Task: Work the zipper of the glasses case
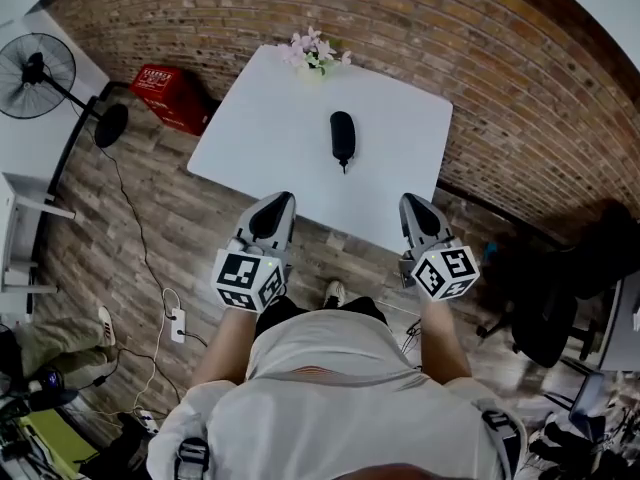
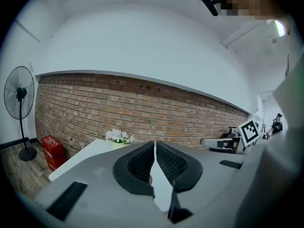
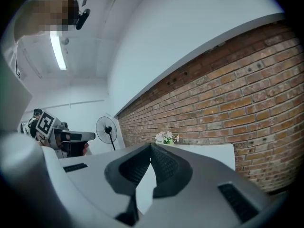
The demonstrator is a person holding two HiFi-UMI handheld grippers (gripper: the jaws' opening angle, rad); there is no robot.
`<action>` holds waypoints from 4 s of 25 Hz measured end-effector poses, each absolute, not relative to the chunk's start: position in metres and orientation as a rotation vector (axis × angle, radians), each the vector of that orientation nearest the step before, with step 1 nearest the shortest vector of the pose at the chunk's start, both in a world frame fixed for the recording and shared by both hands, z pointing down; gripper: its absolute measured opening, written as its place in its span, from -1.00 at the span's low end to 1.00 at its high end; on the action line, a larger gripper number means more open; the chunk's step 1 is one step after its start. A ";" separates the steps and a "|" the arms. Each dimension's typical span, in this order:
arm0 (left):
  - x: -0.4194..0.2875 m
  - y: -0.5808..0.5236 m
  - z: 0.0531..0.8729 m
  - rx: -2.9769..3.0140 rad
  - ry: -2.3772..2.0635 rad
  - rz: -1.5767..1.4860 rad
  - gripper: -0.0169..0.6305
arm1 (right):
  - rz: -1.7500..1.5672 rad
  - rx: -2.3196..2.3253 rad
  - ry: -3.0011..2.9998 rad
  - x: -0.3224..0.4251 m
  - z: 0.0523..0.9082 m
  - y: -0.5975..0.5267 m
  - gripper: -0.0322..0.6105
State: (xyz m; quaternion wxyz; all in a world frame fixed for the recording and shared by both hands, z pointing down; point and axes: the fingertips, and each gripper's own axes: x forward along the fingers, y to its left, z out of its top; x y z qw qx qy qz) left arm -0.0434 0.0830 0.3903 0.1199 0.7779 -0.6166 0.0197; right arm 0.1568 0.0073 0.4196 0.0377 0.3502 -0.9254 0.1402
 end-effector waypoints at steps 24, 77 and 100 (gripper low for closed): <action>-0.134 -0.131 0.426 2.512 -1.321 0.098 -0.87 | 0.578 1.448 -2.536 0.061 0.465 -0.132 -0.73; -0.131 -0.150 0.501 2.290 -1.217 0.187 -0.87 | 1.107 1.020 -2.280 -0.001 0.661 -0.180 0.07; -0.087 -0.150 0.458 2.311 -0.996 -0.066 -0.86 | 1.233 1.096 -2.761 0.041 0.473 -0.171 0.07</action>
